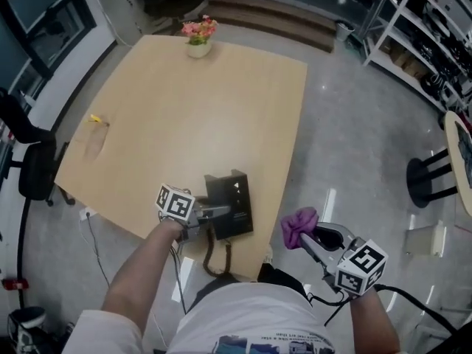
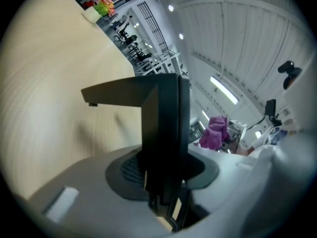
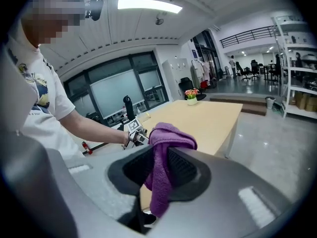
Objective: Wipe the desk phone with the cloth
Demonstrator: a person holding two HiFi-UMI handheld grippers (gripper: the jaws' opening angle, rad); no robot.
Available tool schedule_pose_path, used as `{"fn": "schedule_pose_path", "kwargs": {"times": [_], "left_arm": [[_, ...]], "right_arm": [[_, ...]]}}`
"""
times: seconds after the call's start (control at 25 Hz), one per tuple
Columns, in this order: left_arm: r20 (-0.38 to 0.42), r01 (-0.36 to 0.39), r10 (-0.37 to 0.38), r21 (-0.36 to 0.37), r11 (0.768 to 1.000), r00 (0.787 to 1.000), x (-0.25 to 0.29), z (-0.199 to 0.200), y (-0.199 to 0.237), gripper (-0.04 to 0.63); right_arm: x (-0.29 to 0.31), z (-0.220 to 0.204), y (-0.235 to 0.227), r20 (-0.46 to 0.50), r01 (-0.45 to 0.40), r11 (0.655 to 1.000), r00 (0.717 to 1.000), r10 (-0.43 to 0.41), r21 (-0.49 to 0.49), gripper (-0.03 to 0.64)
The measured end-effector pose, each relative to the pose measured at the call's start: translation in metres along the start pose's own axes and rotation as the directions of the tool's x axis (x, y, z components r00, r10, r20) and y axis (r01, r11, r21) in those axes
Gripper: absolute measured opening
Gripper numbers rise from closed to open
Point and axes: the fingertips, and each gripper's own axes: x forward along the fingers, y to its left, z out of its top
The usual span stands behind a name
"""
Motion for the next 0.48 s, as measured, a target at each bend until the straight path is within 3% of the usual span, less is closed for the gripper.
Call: {"fn": "schedule_pose_path", "kwargs": {"times": [0.2,0.48], "left_arm": [[-0.079,0.034,-0.034,-0.005,0.999,0.996,0.006,-0.001,0.01,0.179],[-0.143,0.063,-0.076,-0.09,0.994,0.987,0.012,-0.002,0.02,0.183]], "right_arm": [[-0.004,-0.006,0.014,0.022,0.05,0.998,0.998,-0.051,0.045,0.089],[-0.011,-0.014,0.026,0.028,0.099,0.991,0.994,-0.102,0.092,0.089]]}}
